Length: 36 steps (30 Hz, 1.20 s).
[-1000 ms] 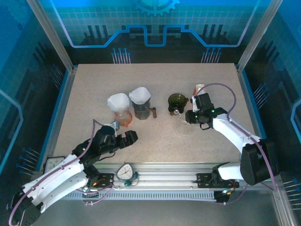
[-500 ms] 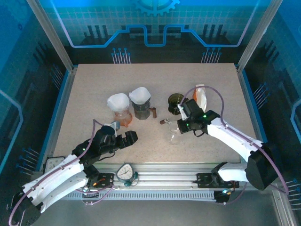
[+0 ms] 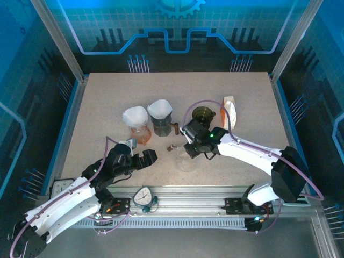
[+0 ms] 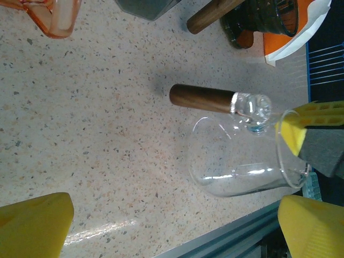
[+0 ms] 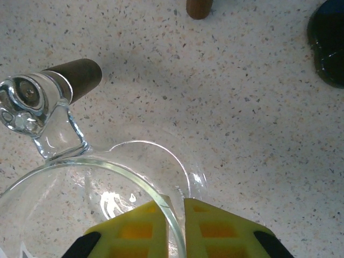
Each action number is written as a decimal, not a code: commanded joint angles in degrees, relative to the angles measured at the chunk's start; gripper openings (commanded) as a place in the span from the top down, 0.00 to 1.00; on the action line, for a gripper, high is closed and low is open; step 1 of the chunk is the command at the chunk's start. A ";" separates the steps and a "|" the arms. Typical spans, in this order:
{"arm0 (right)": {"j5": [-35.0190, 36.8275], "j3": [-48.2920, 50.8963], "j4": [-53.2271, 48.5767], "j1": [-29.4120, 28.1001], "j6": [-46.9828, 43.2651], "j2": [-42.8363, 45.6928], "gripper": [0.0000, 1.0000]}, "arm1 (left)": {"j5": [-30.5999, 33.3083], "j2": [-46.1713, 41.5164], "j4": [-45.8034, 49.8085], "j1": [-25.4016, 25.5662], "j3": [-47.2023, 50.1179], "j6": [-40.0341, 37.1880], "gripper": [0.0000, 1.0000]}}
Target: Place the coffee filter in the dripper
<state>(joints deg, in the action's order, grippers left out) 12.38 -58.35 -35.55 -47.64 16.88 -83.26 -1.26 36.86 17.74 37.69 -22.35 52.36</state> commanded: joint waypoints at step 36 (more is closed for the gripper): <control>-7.51 -1.68 18.41 30.98 14.43 -4.62 0.35 | 1.26 -1.69 1.77 0.39 -0.05 0.22 0.01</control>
<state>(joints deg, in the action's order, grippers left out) 5.34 -57.06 -19.73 -17.58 28.77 -85.38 -1.21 36.07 17.93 37.69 -22.35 52.49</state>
